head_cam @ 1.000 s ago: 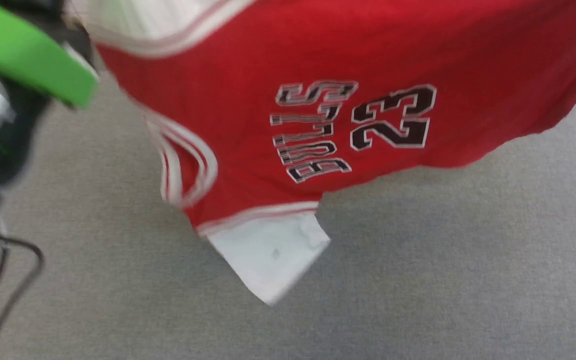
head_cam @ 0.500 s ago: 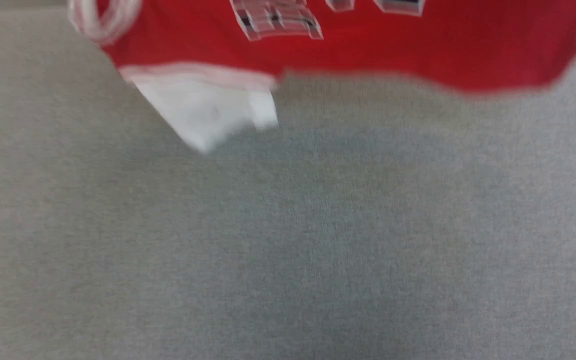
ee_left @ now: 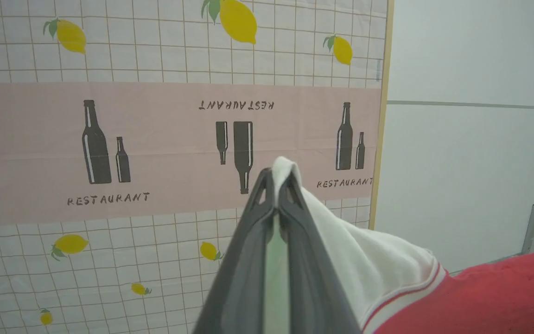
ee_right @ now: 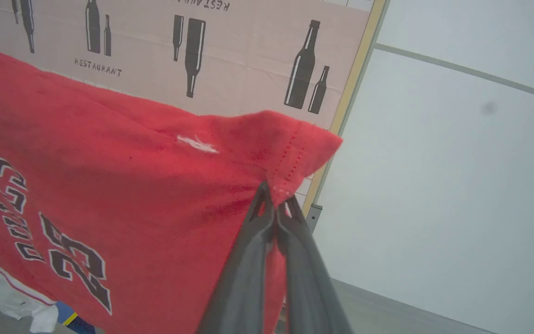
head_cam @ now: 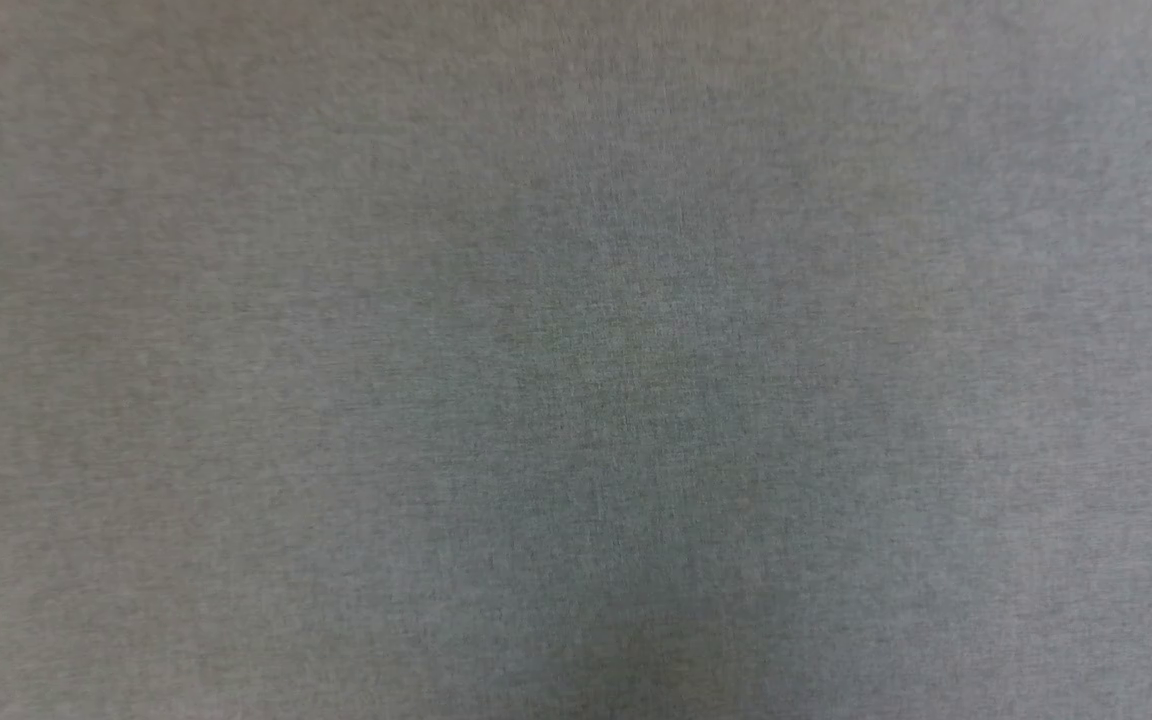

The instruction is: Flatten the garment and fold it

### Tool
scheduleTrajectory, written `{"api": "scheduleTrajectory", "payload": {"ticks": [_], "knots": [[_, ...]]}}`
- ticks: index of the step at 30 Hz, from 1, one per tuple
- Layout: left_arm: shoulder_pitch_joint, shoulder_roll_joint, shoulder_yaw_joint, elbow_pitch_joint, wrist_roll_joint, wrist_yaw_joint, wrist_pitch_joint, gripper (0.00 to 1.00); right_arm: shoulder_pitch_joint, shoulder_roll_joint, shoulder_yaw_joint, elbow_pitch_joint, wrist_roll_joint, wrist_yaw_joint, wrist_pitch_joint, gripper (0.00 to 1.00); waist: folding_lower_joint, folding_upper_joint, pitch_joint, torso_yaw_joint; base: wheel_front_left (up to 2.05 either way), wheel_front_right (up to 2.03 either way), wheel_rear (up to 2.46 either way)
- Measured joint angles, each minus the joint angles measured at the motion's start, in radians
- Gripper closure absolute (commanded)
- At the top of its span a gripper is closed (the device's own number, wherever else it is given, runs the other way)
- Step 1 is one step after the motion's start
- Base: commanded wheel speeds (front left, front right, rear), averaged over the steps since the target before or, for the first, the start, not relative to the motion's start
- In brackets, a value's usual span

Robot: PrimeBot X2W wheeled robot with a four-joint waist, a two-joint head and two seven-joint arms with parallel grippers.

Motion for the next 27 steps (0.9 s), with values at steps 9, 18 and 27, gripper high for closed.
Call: {"api": "scheduleTrajectory", "payload": {"ticks": [9,18,27], "knots": [[0.052,-0.023,-0.031,0.086,0.004,-0.047,-0.098,1.0,0.012,0.038,0.091,0.119,0.019,0.0,-0.101,1.0,-0.0001,0.0,0.068,0.023,0.0,0.0,0.0],[0.397,-0.051,-0.074,0.036,-0.034,-0.055,-0.143,1.0,0.243,0.002,0.199,0.124,0.09,0.0,-0.126,1.0,-0.0001,0.0,0.016,0.071,0.0,0.0,0.0],[0.865,0.015,-0.116,-0.257,-0.142,0.015,-0.046,1.0,0.562,-0.09,0.267,-0.005,0.209,0.0,-0.12,1.0,-0.0003,0.0,-0.117,0.107,0.0,0.0,0.0]]}}
